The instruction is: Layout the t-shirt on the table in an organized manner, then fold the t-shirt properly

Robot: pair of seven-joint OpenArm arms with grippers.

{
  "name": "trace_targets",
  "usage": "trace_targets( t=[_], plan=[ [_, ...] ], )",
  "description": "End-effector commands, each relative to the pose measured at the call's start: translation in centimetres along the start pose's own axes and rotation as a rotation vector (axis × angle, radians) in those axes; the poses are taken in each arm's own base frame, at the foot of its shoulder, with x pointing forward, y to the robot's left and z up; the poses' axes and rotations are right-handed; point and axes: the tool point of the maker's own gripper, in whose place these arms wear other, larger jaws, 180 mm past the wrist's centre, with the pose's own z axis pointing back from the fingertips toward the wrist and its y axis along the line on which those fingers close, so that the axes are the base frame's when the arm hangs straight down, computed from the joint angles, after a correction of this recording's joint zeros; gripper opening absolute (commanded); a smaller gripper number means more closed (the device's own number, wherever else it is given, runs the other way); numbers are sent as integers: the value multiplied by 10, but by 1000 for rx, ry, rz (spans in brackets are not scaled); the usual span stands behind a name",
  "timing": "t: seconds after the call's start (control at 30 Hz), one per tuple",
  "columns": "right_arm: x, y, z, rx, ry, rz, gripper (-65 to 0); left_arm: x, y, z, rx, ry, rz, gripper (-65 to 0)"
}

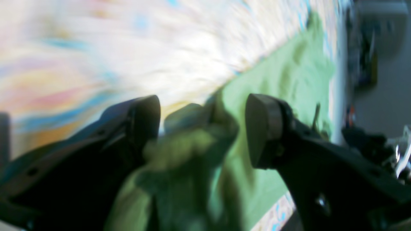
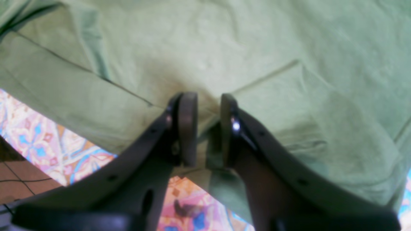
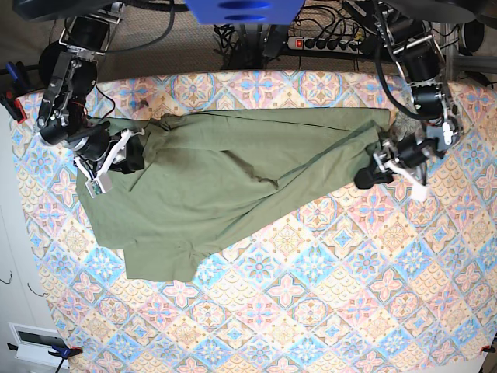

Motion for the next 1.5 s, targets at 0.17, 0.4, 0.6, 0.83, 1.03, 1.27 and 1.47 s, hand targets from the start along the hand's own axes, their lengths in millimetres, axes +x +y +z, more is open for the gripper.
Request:
trace_targets(
  t=[0.17, 0.4, 0.6, 0.83, 1.03, 1.27, 1.47],
  plan=[
    [17, -2, 6, -2, -53, 23, -525, 5, -4, 1, -5, 12, -37, -432],
    [18, -2, 6, -2, -54, 24, -525, 16, 3, 12, 23, 4, -64, -650],
    [16, -3, 5, -1, -51, 19, -525, 41, 2, 23, 37, -31, -108, -650],
    [15, -3, 5, 0, -49, 17, -525, 73, -29, 28, 13, -100, -229, -650],
    [15, -3, 4, -1, -45, 17, -525, 112, -48, 29, -14, -200, -268, -650],
    [14, -3, 4, -2, -44, 18, -525, 151, -56, 28, 72, -225, -376, -650],
    [37, -7, 5, -11, -90, 40, -525, 182, -70, 32, 89, -298, -432, -650]
  ],
)
